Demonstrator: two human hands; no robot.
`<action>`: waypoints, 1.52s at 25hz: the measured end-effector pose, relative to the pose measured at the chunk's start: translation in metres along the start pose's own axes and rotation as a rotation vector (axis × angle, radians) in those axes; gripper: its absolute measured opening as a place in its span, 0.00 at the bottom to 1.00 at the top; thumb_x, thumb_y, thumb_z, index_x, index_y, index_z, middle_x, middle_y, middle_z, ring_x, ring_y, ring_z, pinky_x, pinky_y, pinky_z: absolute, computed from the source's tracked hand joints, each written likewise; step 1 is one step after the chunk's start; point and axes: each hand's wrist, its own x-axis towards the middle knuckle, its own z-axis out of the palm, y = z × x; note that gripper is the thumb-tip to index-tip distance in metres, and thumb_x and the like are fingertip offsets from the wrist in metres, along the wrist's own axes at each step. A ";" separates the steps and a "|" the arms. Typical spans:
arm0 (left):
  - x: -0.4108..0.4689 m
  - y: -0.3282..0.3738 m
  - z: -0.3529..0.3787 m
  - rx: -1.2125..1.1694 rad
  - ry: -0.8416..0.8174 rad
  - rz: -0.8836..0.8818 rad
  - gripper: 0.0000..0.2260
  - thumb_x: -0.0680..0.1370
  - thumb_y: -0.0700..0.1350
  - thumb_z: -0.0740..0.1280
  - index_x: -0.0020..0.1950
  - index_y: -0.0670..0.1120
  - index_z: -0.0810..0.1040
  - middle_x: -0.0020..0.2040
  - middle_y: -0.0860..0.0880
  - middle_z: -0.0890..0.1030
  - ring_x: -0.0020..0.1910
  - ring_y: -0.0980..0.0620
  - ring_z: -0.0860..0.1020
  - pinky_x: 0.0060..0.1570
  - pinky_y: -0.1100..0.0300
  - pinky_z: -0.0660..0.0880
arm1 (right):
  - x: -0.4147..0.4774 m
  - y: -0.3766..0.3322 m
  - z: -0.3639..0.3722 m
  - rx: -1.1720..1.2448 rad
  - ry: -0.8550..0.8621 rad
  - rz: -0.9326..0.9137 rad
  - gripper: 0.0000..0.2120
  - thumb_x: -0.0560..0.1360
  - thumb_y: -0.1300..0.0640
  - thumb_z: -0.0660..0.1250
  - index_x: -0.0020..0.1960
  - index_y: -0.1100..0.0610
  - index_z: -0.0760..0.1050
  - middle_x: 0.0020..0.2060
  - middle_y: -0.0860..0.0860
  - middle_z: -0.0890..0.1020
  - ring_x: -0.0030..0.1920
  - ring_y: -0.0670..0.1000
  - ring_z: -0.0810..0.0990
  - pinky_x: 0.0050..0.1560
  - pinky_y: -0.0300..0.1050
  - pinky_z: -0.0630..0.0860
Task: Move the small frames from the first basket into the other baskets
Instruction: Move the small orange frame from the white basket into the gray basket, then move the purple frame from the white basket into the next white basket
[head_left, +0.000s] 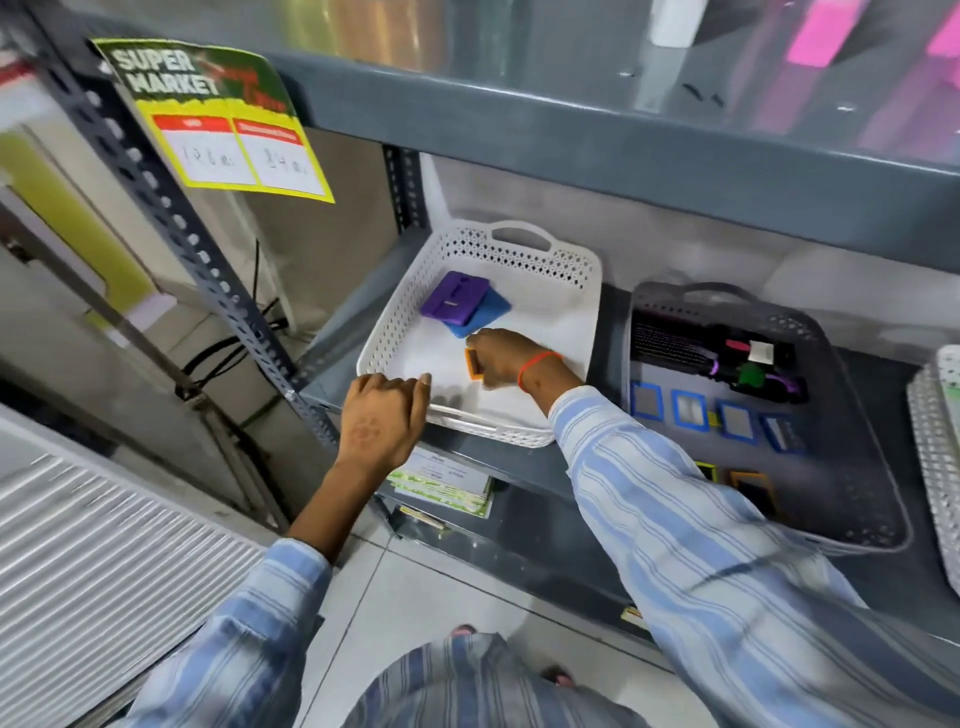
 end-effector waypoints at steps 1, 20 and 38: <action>0.000 0.000 -0.001 -0.009 -0.002 0.002 0.24 0.80 0.53 0.47 0.39 0.46 0.79 0.37 0.44 0.84 0.43 0.40 0.77 0.51 0.50 0.67 | 0.002 0.001 0.002 0.000 0.009 -0.007 0.10 0.71 0.65 0.66 0.52 0.58 0.75 0.57 0.61 0.80 0.58 0.61 0.79 0.56 0.49 0.75; 0.010 0.133 0.020 -0.184 -0.107 0.281 0.23 0.78 0.58 0.48 0.54 0.44 0.76 0.44 0.40 0.84 0.50 0.37 0.76 0.45 0.49 0.73 | -0.207 0.154 0.000 0.170 0.345 0.430 0.22 0.68 0.61 0.71 0.61 0.63 0.75 0.57 0.63 0.79 0.57 0.62 0.78 0.58 0.52 0.74; 0.003 0.142 0.024 -0.241 -0.160 0.187 0.17 0.81 0.54 0.55 0.54 0.43 0.76 0.46 0.40 0.83 0.51 0.38 0.75 0.43 0.48 0.74 | -0.260 0.207 0.070 -0.078 0.073 0.644 0.16 0.78 0.67 0.55 0.63 0.65 0.72 0.57 0.64 0.80 0.58 0.64 0.80 0.58 0.56 0.79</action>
